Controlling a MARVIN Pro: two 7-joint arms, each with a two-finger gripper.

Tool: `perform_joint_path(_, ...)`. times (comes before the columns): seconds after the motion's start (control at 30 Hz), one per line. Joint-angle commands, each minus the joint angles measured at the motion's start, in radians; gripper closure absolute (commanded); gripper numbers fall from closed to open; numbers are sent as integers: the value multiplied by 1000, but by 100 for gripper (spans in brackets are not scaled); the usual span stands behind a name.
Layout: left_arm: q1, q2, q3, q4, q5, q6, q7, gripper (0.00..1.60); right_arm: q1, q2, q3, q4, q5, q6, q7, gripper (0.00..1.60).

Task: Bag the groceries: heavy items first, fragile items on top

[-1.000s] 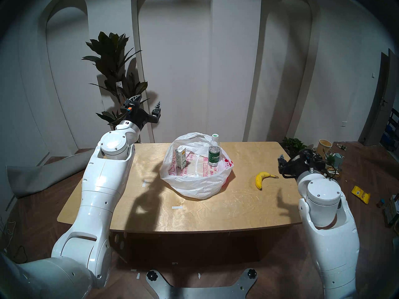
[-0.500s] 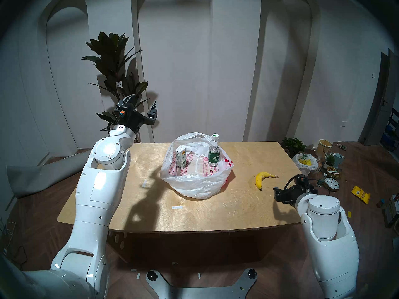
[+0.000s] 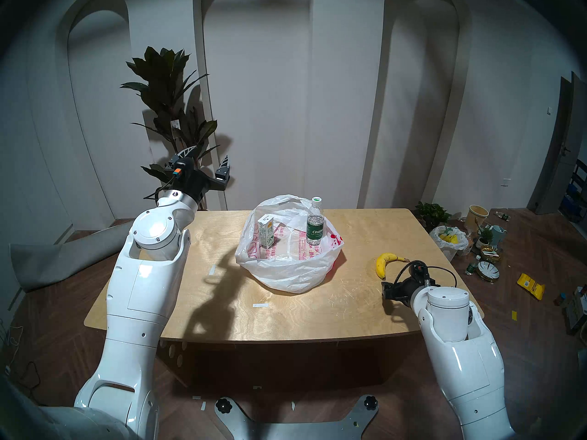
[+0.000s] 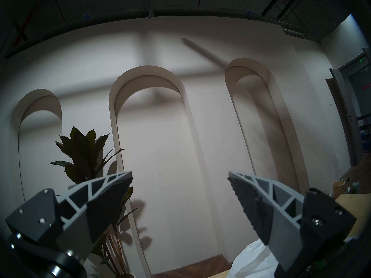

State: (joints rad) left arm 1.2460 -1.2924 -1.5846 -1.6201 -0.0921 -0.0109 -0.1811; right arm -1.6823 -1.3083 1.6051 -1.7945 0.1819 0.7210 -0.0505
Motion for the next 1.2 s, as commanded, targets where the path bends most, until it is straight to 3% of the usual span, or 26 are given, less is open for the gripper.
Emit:
perform_joint_path(0.0,-12,3,1,-38,4,2,2,0,111,-1,-15,40,-8,-29,-13,0)
perform_joint_path(0.87,-8,9,6,-50,2,18,14,0,391,-82,-120,462,-58,-104,-84,0)
perform_joint_path(1.07,-7,11,8,-51,1,18,15,0,410,-107,-118,494,-56,-78,-114,0)
perform_joint_path(1.17,-7,12,8,-51,0,18,16,0,387,-107,-102,459,-47,-50,-126,0)
